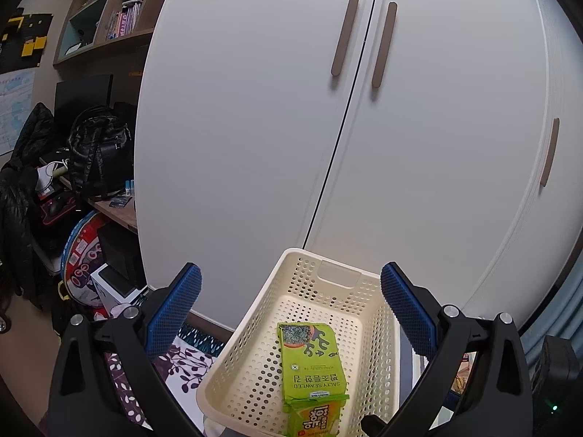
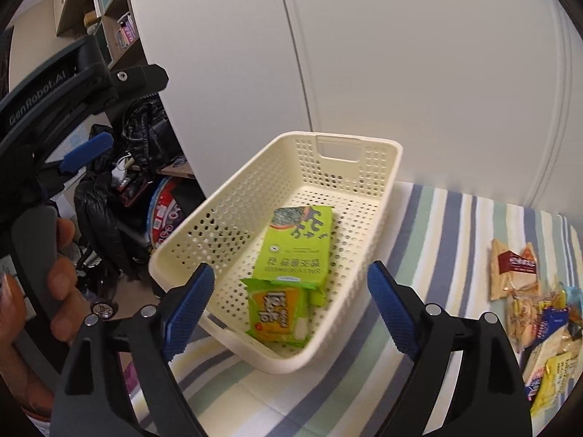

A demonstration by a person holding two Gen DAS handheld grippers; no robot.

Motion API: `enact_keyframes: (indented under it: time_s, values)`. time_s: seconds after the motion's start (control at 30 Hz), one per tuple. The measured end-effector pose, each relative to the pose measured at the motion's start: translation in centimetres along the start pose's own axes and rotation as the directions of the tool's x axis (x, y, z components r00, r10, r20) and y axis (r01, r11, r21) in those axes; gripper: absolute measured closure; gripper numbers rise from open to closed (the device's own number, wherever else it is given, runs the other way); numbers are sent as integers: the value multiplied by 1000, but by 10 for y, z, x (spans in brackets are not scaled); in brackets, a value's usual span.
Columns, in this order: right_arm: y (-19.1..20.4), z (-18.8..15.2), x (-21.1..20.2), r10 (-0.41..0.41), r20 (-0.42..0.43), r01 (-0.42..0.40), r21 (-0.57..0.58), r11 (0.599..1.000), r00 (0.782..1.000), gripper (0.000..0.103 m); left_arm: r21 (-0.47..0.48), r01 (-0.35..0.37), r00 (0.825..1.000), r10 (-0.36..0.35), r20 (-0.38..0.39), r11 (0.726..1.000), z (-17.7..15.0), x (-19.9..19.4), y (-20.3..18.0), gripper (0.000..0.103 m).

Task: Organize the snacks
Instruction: 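Carry the green-yellow snack pack into the basket and release it with the right tool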

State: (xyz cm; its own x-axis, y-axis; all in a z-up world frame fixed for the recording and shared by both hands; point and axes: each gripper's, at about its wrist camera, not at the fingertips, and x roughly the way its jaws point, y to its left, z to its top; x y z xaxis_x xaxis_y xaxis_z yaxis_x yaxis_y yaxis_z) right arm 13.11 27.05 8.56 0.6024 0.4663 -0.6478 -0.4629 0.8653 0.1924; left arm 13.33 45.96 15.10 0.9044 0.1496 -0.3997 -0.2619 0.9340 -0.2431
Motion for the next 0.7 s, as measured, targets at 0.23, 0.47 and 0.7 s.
enact_keyframes:
  time_s: [0.23, 0.47, 0.7]
  values:
    - [-21, -10, -8, -52, -10, 52, 50, 997, 999, 8, -3, -8, 1000, 7, -14, 1000, -3, 2, -5, 3]
    - [-43, -15, -19, -121, 0, 121, 78, 990, 993, 8, 9, 6, 1000, -6, -10, 1000, -5, 0, -9, 3]
    - [-72, -21, -37, -217, 12, 213, 132, 968, 976, 5, 63, 35, 999, -34, -9, 997, -8, -2, -27, 3]
